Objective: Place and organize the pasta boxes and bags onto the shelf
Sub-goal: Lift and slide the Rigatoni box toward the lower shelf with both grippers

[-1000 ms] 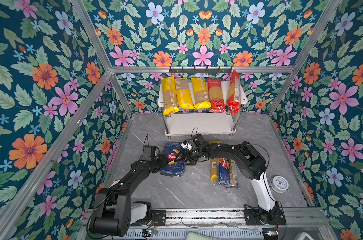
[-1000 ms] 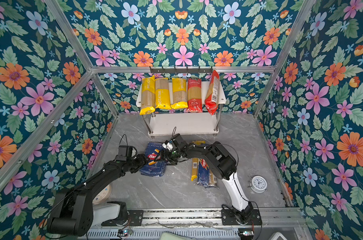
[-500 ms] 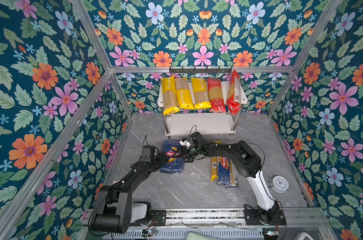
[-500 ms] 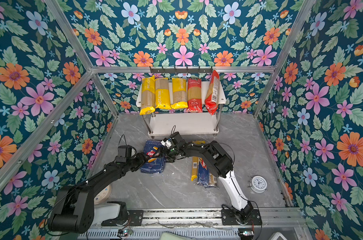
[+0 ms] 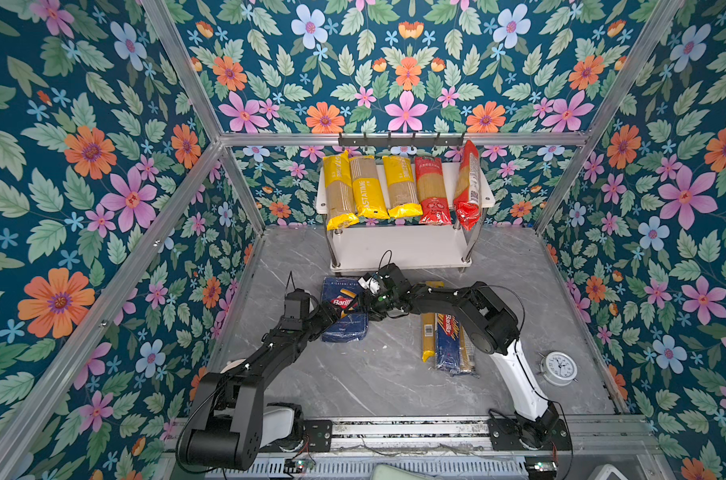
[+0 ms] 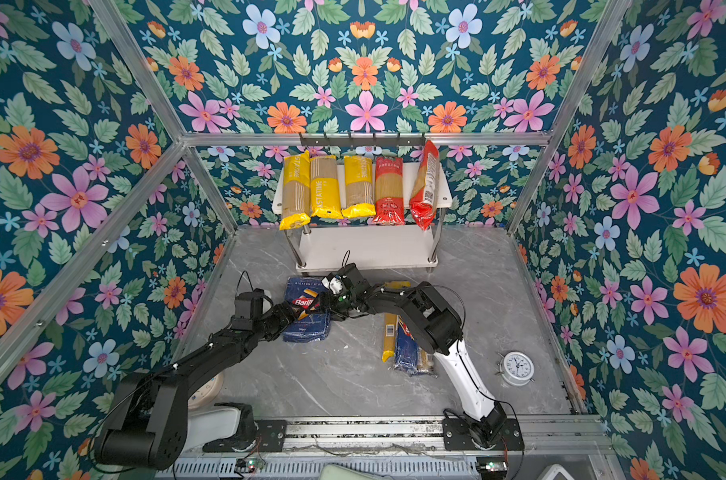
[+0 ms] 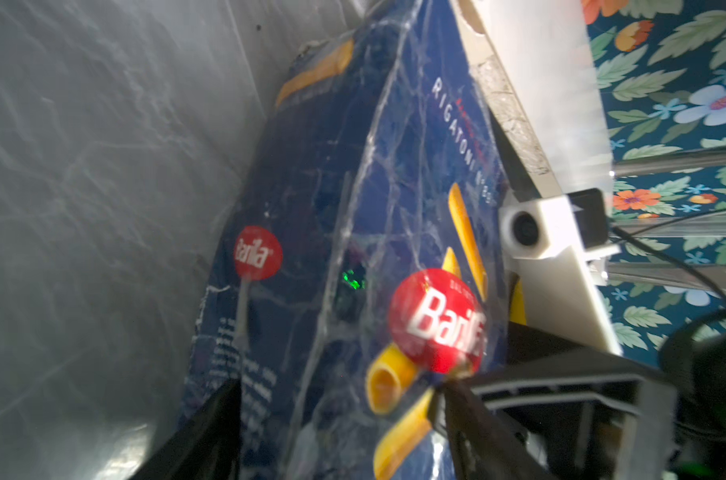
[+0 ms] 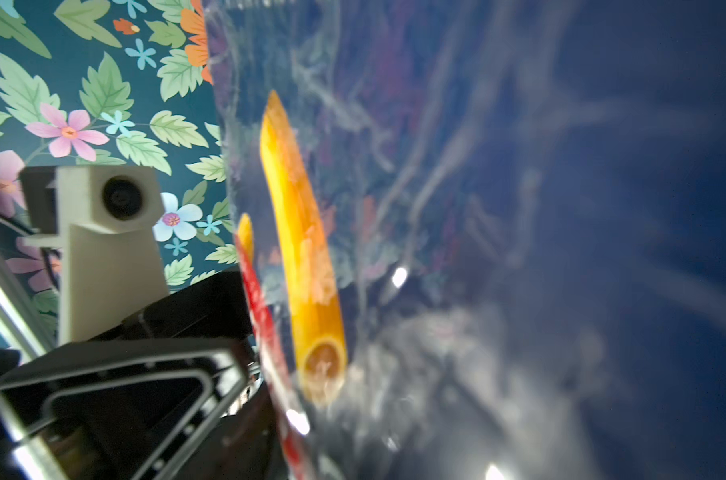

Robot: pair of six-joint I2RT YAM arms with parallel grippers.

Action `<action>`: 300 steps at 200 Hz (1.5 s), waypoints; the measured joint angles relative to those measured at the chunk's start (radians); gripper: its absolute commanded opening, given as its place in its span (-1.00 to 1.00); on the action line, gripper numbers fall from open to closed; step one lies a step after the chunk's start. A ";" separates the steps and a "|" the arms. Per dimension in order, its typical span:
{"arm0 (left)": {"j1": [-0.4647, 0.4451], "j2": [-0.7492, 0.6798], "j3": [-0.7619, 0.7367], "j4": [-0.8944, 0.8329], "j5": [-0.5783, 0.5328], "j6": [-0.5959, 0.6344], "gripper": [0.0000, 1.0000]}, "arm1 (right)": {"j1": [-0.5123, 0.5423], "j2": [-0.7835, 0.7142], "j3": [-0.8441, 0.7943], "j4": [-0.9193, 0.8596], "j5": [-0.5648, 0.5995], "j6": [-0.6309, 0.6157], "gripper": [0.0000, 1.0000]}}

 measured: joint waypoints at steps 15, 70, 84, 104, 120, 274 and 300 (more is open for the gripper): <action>0.000 -0.025 -0.018 0.011 0.008 -0.001 0.65 | 0.000 -0.011 -0.025 0.031 0.004 0.006 0.02; -0.013 -0.206 -0.043 -0.191 0.043 0.021 0.77 | 0.018 -0.072 -0.135 0.091 -0.024 0.024 -0.12; -0.015 -0.257 -0.037 -0.267 0.055 0.027 0.77 | 0.023 -0.098 -0.164 0.080 -0.028 0.025 -0.15; -0.020 -0.327 -0.025 -0.363 0.071 0.040 0.81 | 0.028 -0.138 -0.210 0.072 -0.037 0.033 -0.19; -0.023 -0.376 -0.011 -0.437 0.073 0.045 0.84 | 0.032 -0.172 -0.248 0.064 -0.035 0.037 -0.21; -0.024 -0.599 0.049 -0.761 -0.113 0.017 0.85 | 0.039 -0.482 -0.512 -0.039 0.019 -0.034 -0.53; -0.024 -0.584 0.071 -0.767 -0.116 0.018 0.85 | 0.035 -0.504 -0.513 -0.039 0.018 -0.047 -0.55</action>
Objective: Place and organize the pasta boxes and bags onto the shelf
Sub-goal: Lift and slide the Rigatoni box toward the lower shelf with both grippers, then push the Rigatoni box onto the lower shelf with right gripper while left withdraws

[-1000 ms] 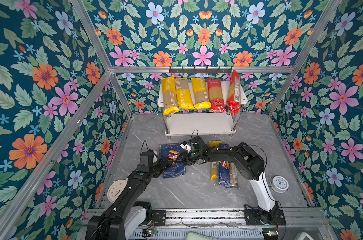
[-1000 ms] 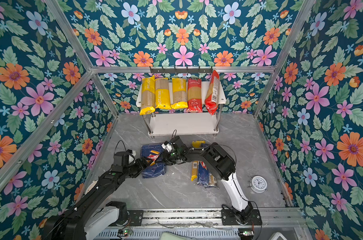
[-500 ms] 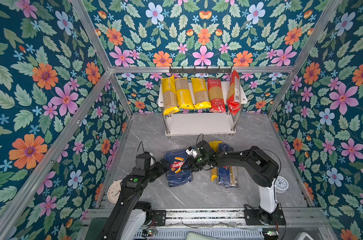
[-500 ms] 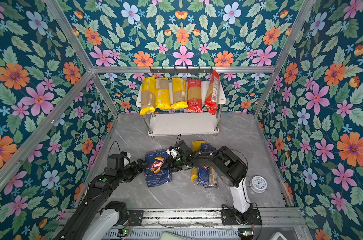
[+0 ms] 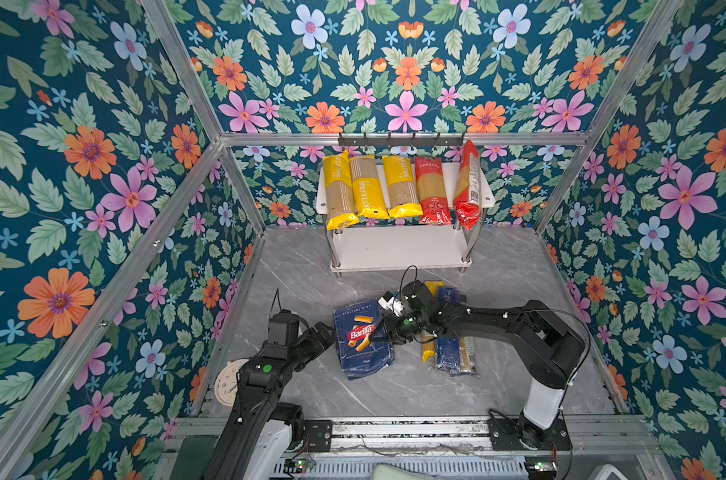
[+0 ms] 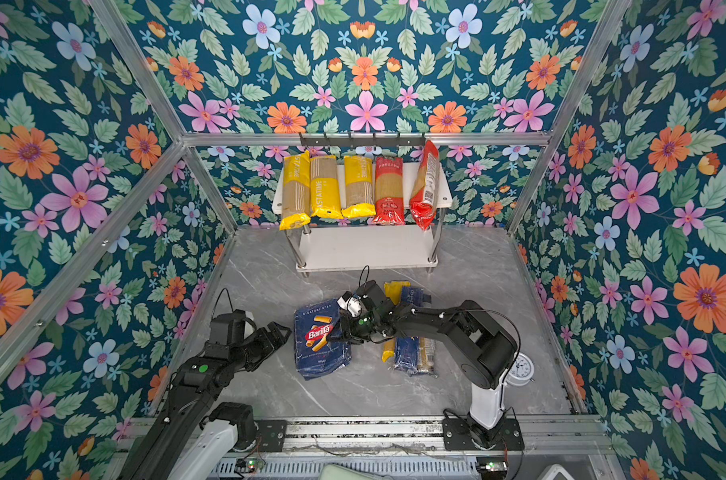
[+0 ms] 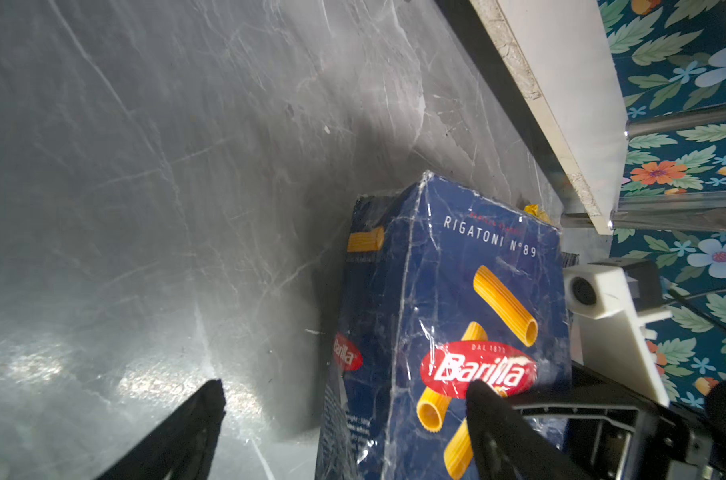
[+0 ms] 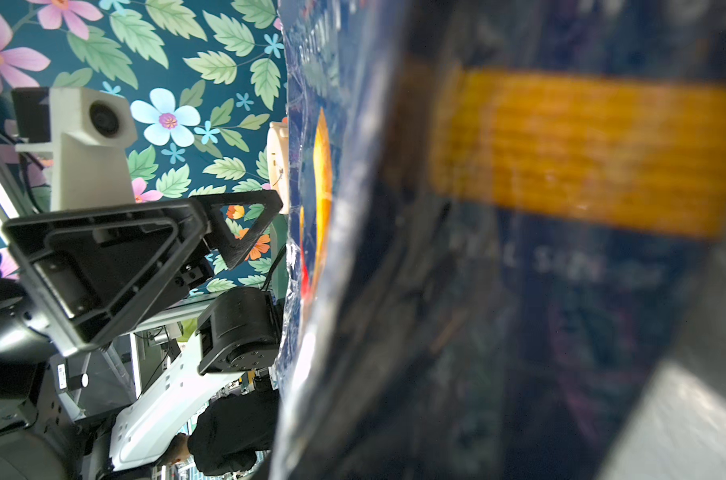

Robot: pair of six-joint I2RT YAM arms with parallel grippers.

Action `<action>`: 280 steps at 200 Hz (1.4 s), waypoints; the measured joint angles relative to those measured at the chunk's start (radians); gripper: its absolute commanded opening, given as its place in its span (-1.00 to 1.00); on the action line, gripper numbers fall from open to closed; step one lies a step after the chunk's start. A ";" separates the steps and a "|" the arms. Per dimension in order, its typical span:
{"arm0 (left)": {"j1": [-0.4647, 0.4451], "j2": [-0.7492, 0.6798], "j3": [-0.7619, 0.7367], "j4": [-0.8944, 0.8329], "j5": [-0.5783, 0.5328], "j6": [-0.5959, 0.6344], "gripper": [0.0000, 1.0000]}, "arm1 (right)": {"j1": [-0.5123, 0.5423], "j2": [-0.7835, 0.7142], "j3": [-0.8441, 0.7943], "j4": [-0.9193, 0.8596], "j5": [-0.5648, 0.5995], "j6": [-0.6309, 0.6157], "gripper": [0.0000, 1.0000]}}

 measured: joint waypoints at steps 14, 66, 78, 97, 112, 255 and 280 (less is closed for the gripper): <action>0.000 0.013 0.014 -0.001 -0.006 0.003 0.85 | -0.009 -0.003 -0.004 0.007 -0.007 0.000 -0.56; 0.000 0.073 0.080 0.007 -0.021 0.031 0.99 | -0.091 -0.004 -0.018 0.076 -0.032 0.040 -0.57; 0.000 0.087 0.097 0.017 -0.021 0.048 0.99 | -0.114 -0.004 -0.005 0.077 -0.038 0.043 -0.57; 0.000 0.116 0.130 0.028 -0.021 0.067 0.99 | -0.140 -0.004 0.031 0.067 -0.048 0.040 -0.56; 0.000 0.151 0.159 0.040 -0.021 0.088 0.99 | -0.156 -0.004 0.068 0.060 -0.057 0.023 -0.56; 0.001 0.421 0.349 0.216 0.048 0.261 0.99 | -0.349 0.415 0.716 -0.098 -0.123 -0.046 -0.55; 0.002 0.481 0.375 0.236 0.058 0.283 0.99 | -0.364 0.524 0.909 -0.196 -0.114 -0.080 -0.55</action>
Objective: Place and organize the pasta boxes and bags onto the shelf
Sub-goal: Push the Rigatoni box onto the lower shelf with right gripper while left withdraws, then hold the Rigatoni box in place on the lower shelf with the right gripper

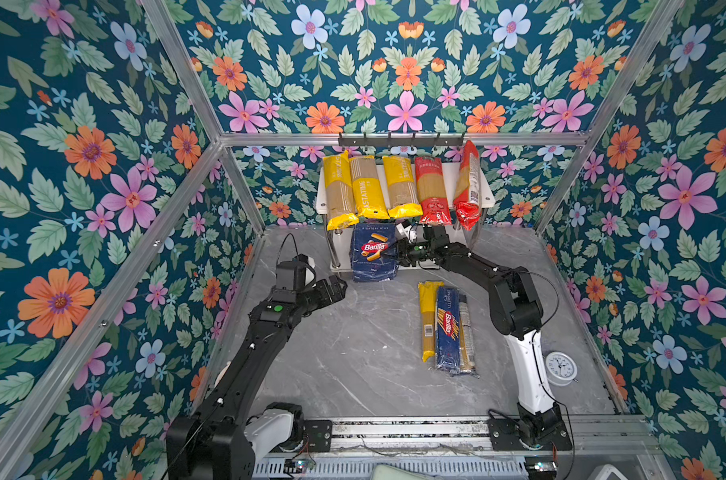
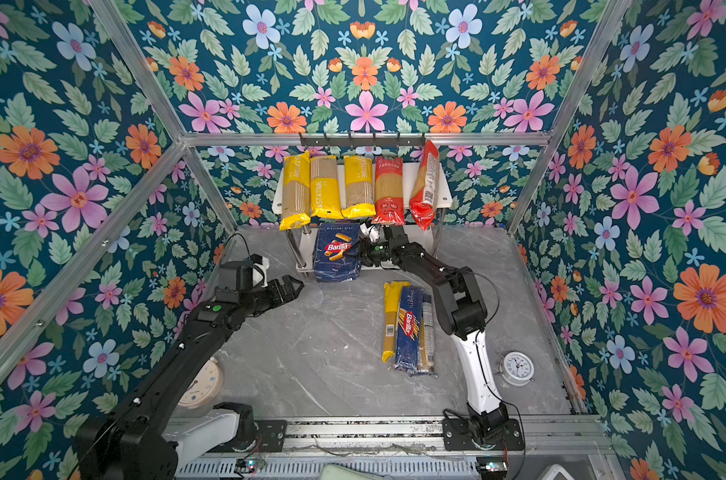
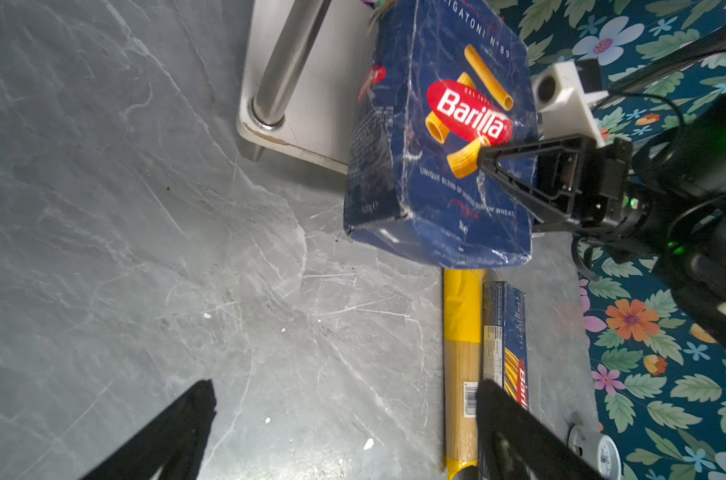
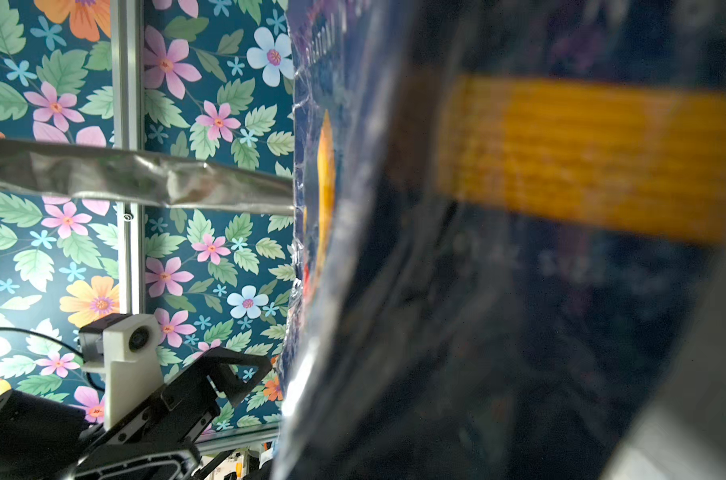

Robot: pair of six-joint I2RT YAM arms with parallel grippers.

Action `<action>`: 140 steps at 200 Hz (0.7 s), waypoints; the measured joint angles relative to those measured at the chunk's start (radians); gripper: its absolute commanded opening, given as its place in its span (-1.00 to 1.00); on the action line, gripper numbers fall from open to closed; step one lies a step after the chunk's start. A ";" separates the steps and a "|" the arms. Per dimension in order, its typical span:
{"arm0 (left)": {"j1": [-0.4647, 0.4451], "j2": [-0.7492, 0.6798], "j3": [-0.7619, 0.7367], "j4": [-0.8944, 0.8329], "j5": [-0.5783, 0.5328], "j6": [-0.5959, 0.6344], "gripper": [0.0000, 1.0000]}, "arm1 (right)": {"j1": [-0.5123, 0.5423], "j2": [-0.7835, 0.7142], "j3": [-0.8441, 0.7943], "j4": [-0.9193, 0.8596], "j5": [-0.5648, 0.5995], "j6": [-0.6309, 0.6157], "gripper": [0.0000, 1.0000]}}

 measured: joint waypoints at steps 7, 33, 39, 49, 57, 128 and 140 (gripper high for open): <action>0.001 0.013 0.008 0.003 0.003 0.003 0.99 | 0.000 0.036 0.067 -0.035 0.008 -0.010 -0.54; 0.004 0.054 0.042 0.011 0.014 0.027 0.99 | 0.003 0.172 0.307 -0.150 0.012 -0.045 -0.51; 0.005 0.061 0.048 0.012 0.016 0.031 0.99 | 0.004 0.207 0.365 -0.178 0.012 -0.050 -0.49; 0.007 0.074 0.058 0.014 0.021 0.039 0.99 | 0.004 0.264 0.462 -0.219 0.013 -0.052 -0.37; 0.010 0.083 0.065 0.014 0.024 0.049 0.99 | 0.003 0.303 0.527 -0.250 0.015 -0.053 -0.28; 0.038 0.145 0.102 0.023 0.051 0.082 0.99 | 0.000 0.394 0.664 -0.294 0.005 -0.035 0.59; 0.040 0.152 0.102 0.023 0.058 0.082 0.99 | -0.001 0.380 0.626 -0.297 0.012 -0.037 0.60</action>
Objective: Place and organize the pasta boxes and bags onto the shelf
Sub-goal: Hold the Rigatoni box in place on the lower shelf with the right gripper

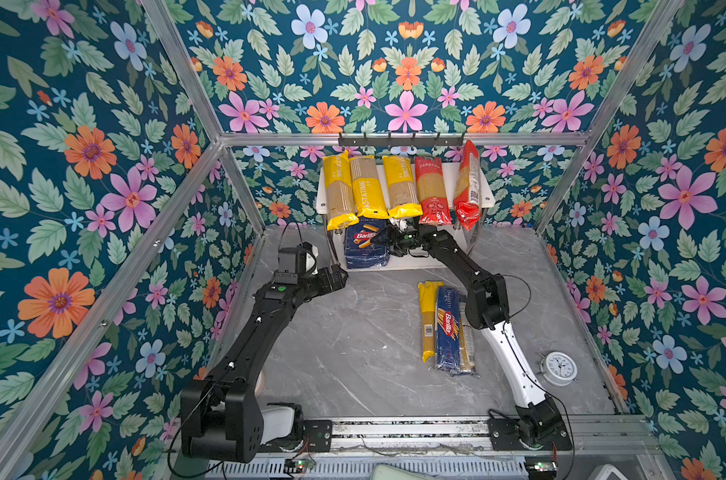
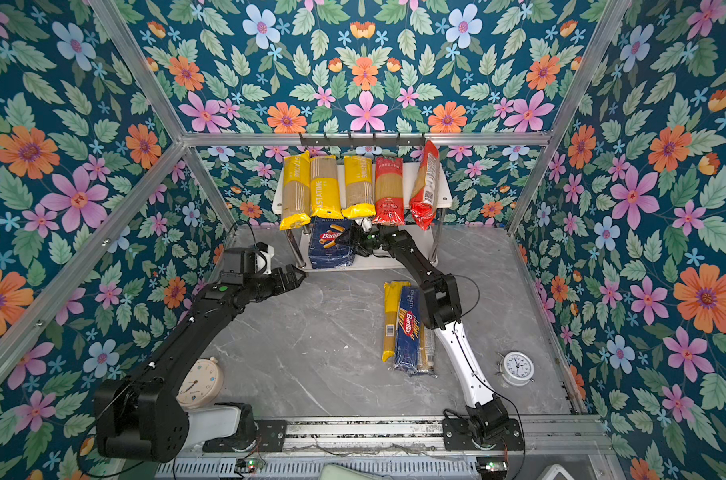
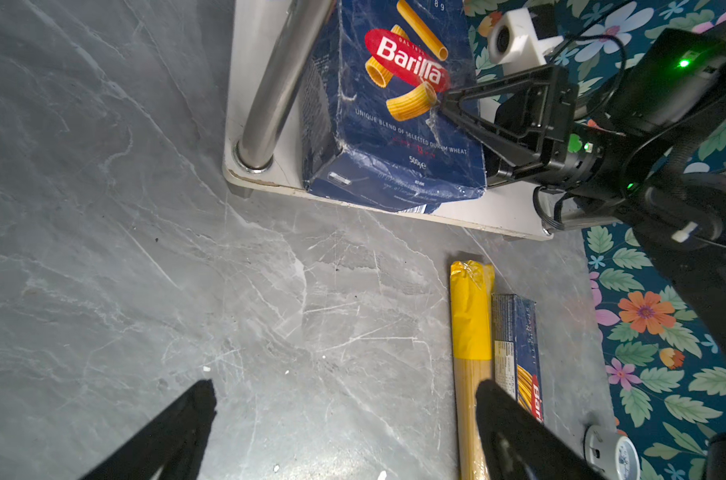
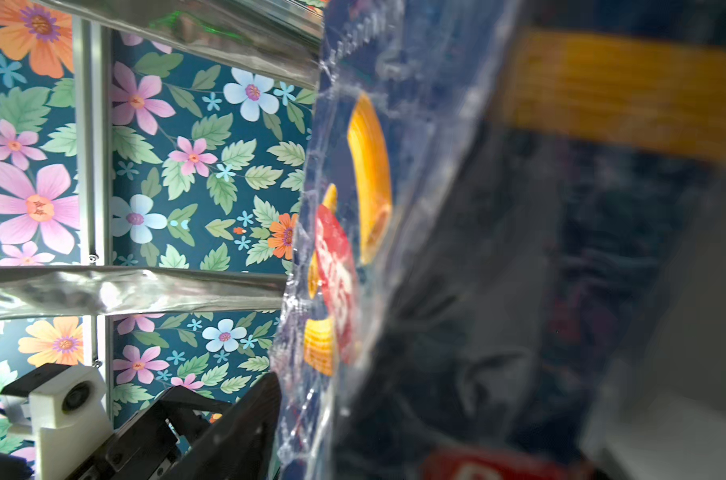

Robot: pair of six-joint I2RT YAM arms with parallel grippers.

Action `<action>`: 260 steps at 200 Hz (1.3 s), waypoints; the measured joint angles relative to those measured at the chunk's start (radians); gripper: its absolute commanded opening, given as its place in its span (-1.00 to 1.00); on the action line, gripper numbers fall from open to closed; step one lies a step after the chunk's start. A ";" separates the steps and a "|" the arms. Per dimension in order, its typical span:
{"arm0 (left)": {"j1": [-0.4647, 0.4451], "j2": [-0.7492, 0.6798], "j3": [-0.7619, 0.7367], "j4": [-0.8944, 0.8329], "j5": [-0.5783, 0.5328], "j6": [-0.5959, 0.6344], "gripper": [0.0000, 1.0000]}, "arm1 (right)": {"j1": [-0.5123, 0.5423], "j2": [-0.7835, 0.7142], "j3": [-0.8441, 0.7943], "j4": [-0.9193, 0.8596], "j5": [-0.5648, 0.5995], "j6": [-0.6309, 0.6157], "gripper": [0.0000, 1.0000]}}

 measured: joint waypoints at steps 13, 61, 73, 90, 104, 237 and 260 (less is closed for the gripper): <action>0.003 0.005 0.000 0.001 0.010 0.000 0.99 | -0.001 -0.024 -0.045 -0.001 0.009 -0.012 0.61; 0.003 0.001 -0.006 0.016 0.026 -0.001 0.99 | -0.006 -0.142 -0.160 -0.081 0.108 -0.096 0.62; 0.004 -0.003 -0.010 0.017 0.026 -0.001 0.99 | -0.007 -0.156 -0.171 -0.090 0.130 -0.113 0.58; 0.004 -0.009 -0.013 0.023 0.026 -0.004 0.99 | -0.007 -0.161 -0.175 -0.097 0.152 -0.133 0.51; 0.004 -0.016 -0.016 0.023 0.025 -0.005 0.99 | -0.007 -0.160 -0.175 -0.097 0.163 -0.141 0.46; 0.011 -0.032 -0.008 0.000 0.017 0.002 0.99 | 0.021 -0.058 -0.017 -0.105 0.177 -0.118 0.58; 0.014 -0.038 -0.011 -0.003 0.018 0.003 0.99 | 0.019 -0.121 -0.106 -0.106 0.183 -0.124 0.67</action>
